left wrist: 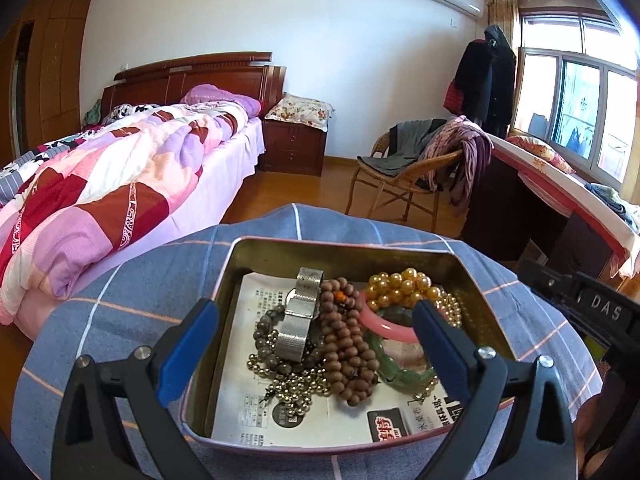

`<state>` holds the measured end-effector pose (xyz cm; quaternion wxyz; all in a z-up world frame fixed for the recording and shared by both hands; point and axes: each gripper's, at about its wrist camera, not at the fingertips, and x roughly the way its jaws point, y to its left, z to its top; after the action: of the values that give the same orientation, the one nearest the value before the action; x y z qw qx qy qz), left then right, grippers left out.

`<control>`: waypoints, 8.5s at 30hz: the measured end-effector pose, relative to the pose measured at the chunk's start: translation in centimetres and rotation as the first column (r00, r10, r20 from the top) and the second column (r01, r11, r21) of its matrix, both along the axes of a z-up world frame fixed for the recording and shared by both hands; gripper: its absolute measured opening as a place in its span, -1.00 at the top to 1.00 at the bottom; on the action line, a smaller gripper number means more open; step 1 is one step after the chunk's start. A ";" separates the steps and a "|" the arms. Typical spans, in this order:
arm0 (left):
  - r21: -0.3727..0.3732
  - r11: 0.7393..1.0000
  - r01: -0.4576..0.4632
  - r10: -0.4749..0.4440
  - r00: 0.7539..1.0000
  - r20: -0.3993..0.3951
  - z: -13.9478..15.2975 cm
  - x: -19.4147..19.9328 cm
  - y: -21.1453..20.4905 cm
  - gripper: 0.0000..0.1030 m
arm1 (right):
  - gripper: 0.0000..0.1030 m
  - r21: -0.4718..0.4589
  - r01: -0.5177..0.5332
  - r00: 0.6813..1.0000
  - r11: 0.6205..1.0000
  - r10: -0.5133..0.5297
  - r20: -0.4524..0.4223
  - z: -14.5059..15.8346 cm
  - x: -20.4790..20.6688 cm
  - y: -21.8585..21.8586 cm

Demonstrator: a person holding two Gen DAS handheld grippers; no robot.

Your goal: Organize jewelry

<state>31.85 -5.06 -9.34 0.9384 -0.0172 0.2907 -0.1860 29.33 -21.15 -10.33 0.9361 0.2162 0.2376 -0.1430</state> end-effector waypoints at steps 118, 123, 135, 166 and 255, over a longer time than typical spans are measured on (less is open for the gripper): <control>-0.026 0.996 0.087 -0.090 0.986 -0.141 3.5 -17.1 7.7 0.86 | 0.94 -0.125 -0.292 0.950 0.948 0.272 -0.150 4.3 -17.7 9.9; -0.038 0.997 0.073 -0.076 0.992 -0.101 5.0 -15.6 7.4 0.86 | 0.94 -0.135 -0.279 0.958 0.951 0.265 -0.114 5.5 -16.4 9.5; -0.012 0.999 0.044 -0.045 0.998 -0.035 6.9 -9.9 5.2 0.86 | 0.94 -0.146 -0.219 0.976 0.965 0.216 -0.030 8.1 -11.1 8.2; 0.015 1.000 -0.020 0.022 0.986 -0.164 0.1 1.9 -0.6 0.86 | 0.93 -0.100 -0.098 0.991 0.990 0.088 -0.098 0.4 3.3 4.9; 0.208 0.952 -0.225 0.220 0.974 0.043 1.5 -3.6 1.2 -1.00 | -0.66 -0.290 0.023 0.998 0.957 -0.006 0.059 2.4 -0.9 7.3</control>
<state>28.29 -3.82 -7.87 0.9527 0.0519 0.2958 -0.0472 28.47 -13.89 -7.94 0.9631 0.0823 0.1852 -0.1769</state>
